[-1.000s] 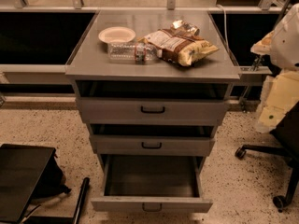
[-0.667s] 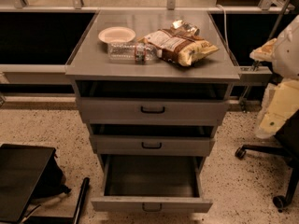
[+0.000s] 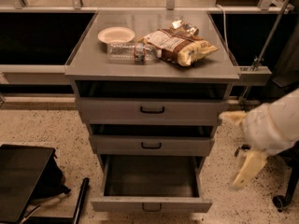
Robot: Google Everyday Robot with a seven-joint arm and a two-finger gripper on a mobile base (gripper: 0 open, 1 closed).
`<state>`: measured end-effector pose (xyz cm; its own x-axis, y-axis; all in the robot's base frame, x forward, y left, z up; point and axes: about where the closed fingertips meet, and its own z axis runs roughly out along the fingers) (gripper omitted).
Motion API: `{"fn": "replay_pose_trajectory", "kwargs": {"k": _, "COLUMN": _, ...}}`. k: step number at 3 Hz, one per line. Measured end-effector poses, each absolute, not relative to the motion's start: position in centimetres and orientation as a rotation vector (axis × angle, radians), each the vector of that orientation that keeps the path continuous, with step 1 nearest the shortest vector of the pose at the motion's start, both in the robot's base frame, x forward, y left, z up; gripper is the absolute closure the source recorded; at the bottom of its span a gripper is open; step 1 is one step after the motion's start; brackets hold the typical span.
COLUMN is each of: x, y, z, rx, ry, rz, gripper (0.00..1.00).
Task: Close bottom drawer
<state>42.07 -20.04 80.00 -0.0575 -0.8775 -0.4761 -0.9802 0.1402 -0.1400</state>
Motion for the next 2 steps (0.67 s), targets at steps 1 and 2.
{"fn": "replay_pose_trajectory", "kwargs": {"k": 1, "x": 40.3, "y": -19.2, "z": 70.6, "rx": -1.874, "ry": 1.928, "rz": 0.306, "gripper": 0.00}}
{"fn": "replay_pose_trajectory", "kwargs": {"k": 2, "x": 36.1, "y": -20.9, "z": 59.6, "rx": -1.962, "ry": 2.003, "rz": 0.346, "gripper": 0.00}}
